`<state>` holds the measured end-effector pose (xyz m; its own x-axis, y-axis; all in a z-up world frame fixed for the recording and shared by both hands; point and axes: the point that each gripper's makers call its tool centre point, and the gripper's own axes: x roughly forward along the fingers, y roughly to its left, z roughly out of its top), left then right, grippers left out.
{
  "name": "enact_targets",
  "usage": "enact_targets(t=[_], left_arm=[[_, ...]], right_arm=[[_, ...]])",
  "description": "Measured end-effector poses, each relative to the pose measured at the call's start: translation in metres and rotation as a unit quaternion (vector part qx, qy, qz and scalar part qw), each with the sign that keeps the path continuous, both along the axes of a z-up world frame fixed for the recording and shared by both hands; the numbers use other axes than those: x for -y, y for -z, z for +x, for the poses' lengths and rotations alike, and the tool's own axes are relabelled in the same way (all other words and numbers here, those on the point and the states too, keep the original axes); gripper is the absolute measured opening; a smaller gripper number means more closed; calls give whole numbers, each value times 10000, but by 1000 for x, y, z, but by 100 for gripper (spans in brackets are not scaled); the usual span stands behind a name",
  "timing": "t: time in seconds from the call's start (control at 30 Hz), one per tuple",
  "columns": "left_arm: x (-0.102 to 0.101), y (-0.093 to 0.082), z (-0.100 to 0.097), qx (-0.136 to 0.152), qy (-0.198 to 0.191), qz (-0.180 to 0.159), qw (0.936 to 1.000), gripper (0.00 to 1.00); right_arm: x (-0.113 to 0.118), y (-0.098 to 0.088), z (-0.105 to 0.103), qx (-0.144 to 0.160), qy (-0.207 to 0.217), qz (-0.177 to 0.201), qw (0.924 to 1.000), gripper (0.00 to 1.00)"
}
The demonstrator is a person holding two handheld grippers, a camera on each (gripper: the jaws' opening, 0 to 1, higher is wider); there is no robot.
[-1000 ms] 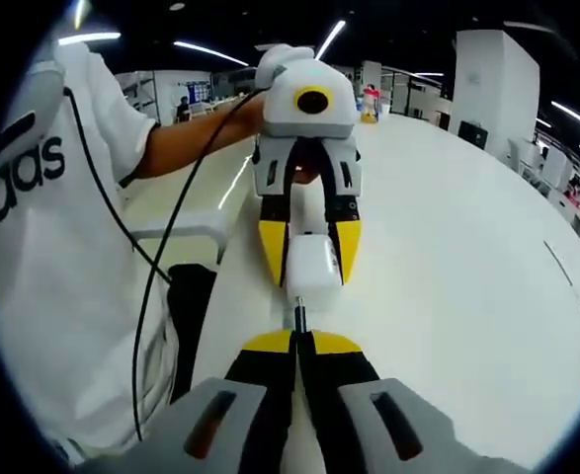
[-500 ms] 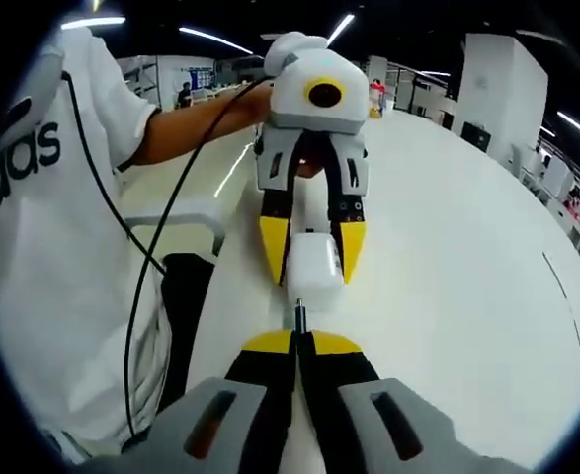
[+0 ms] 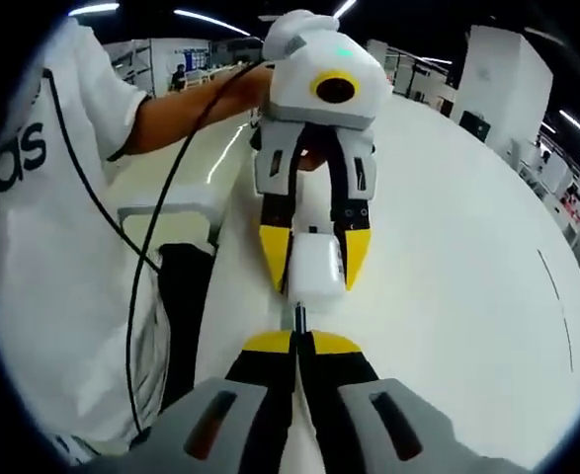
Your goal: Plug the desk Type‑C cable into the charger adapter.
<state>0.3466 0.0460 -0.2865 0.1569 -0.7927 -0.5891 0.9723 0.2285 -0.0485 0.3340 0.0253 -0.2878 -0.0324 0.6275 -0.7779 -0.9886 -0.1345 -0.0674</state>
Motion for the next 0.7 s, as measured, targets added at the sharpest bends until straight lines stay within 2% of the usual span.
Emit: enact_targets(t=[0.27,0.33,0.47,0.57,0.7], left_arm=[[-1,0,0,28,-73,23,10000,26],[-1,0,-1,43,-52,-13,10000,26],[-1,-1,0,121,33,-208,9997,26],[-1,-1,0,131,51,-302,9994,26],[-1,-3,-1,102,85,-375,9992,26]], right_arm=[[2,1,0,-23,42,-57,10000,2],[2,0,0,-76,2,77,9999,3],[0,0,-2,-245,-60,647,9976,3],[1,-3,3,-355,-97,992,9944,3],[2,-4,4,-566,-10,1280,9902,4]])
